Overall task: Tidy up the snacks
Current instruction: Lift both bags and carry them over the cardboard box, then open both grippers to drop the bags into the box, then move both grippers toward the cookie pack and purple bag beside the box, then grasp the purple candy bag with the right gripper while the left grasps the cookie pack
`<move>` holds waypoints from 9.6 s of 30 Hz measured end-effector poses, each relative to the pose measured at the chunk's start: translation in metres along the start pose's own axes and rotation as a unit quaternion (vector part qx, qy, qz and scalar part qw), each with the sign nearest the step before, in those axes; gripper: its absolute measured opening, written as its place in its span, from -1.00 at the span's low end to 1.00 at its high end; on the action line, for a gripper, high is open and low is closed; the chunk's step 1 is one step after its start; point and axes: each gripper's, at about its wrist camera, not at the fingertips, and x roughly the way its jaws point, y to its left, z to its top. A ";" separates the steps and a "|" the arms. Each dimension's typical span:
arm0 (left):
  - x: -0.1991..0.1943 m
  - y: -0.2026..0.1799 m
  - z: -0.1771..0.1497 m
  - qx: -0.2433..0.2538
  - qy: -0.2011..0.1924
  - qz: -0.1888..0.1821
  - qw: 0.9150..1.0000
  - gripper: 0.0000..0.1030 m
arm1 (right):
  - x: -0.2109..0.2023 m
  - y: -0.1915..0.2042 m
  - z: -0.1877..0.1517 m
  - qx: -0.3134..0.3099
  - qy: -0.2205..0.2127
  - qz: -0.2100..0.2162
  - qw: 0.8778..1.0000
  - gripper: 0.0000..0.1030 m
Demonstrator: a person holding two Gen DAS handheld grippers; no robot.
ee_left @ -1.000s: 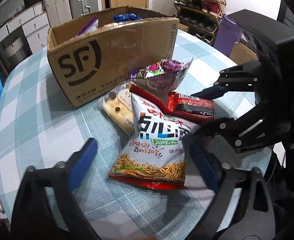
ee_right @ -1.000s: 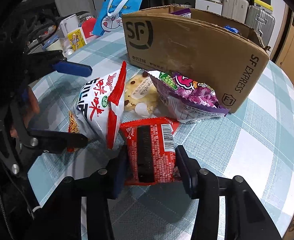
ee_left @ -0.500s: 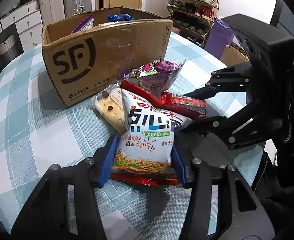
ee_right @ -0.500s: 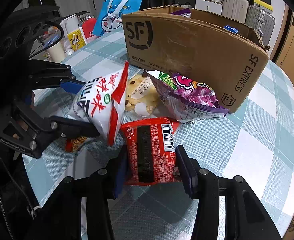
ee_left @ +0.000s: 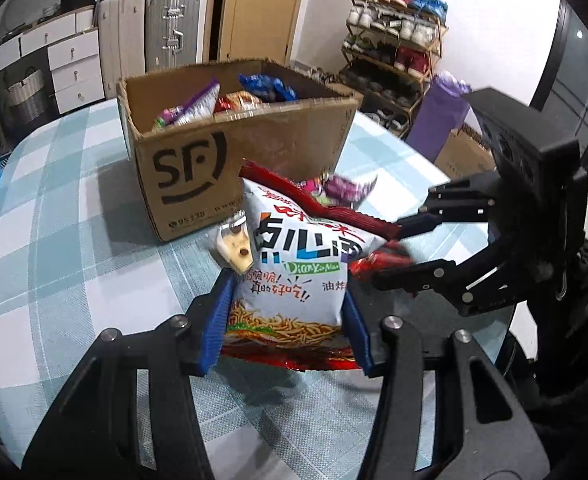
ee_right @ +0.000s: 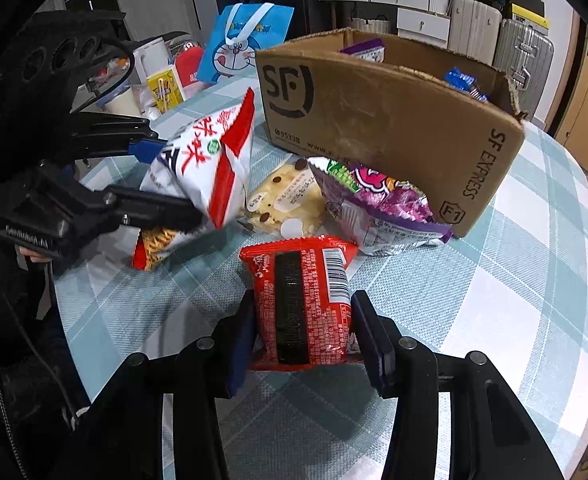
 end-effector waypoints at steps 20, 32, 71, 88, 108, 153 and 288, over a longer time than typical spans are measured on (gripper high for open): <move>-0.003 0.005 0.003 -0.016 -0.006 0.010 1.000 -0.06 | 0.023 0.006 -0.004 -0.011 0.029 -0.011 0.999 -0.06; -0.015 0.010 0.007 -0.029 -0.031 0.011 0.999 -0.06 | -0.011 0.016 -0.006 -0.029 -0.026 0.017 0.999 -0.16; -0.064 0.033 0.091 -0.127 -0.152 0.102 0.975 -0.09 | -0.103 -0.068 0.047 0.163 -0.226 -0.015 0.960 -0.15; -0.043 0.042 0.005 -0.071 -0.040 0.107 0.991 0.59 | -0.090 -0.066 0.037 0.159 -0.212 -0.011 0.964 -0.15; -0.044 0.028 0.002 -0.089 -0.070 0.088 0.990 -0.11 | -0.085 -0.070 0.029 0.168 -0.213 -0.012 0.962 -0.15; 0.092 0.074 0.161 -0.114 -0.107 0.161 0.974 -0.10 | -0.013 -0.129 0.144 0.193 -0.181 -0.022 0.964 -0.15; 0.116 0.029 0.020 -0.123 0.048 0.123 0.984 0.99 | -0.006 -0.079 0.022 0.170 -0.074 -0.005 0.983 0.11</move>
